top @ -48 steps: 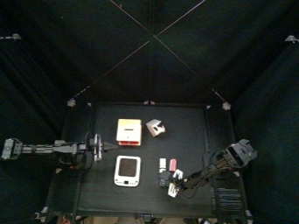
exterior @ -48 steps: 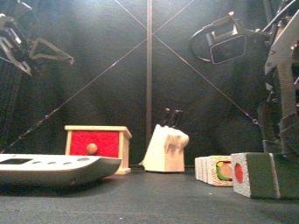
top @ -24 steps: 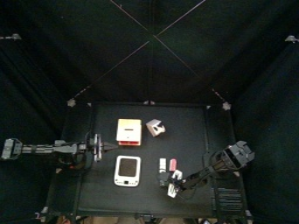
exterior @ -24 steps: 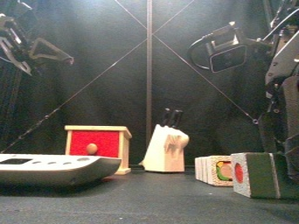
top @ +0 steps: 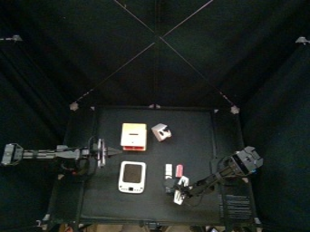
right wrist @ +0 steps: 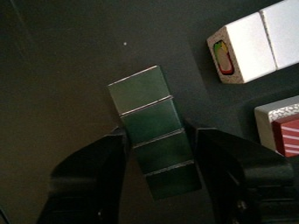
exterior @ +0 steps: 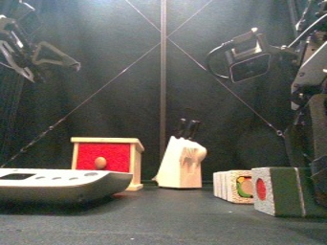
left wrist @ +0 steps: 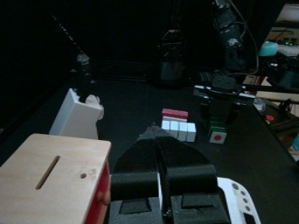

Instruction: Grab green sushi roll

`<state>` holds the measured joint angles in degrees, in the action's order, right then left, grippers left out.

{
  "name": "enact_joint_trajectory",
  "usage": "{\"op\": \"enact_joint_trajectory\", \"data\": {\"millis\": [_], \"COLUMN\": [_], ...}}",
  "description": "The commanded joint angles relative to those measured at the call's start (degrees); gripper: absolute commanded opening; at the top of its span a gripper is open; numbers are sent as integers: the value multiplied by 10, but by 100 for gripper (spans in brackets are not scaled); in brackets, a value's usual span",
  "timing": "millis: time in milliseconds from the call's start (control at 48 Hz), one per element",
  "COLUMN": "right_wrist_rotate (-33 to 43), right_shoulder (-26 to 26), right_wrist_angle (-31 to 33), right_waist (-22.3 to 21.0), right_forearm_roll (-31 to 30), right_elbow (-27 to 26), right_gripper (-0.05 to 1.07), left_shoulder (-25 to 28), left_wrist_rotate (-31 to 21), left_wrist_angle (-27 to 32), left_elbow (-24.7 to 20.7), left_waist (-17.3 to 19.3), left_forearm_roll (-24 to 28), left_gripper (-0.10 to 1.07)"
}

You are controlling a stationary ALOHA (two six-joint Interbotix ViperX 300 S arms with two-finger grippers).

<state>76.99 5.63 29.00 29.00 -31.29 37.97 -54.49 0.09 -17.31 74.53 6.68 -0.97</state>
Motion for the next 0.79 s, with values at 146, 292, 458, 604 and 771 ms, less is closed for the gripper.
{"op": "enact_joint_trajectory", "data": {"millis": [146,292,458,604,771], "right_wrist_rotate": [-1,-1,-1,-1,-1], "right_shoulder": [-12,-29,-55,-62,-61], "right_wrist_angle": [1,4,11,10,10], "right_waist": [0,-1,-1,-2,-4], "right_forearm_roll": [7,2,-5,-6,-6], "right_elbow": [-11,-18,-24,-33,-35], "right_gripper": [68,67,67,67,67], "left_shoulder": [3,3,3,3,3], "left_wrist_rotate": [0,0,0,0,0], "left_wrist_angle": [-3,-2,-3,-3,-2], "left_elbow": [-6,-7,-6,-6,-7], "left_waist": [1,1,1,1,1], "left_forearm_roll": [-1,-1,-1,-1,-1], "left_gripper": [-1,-1,-1,-1,-1]}}
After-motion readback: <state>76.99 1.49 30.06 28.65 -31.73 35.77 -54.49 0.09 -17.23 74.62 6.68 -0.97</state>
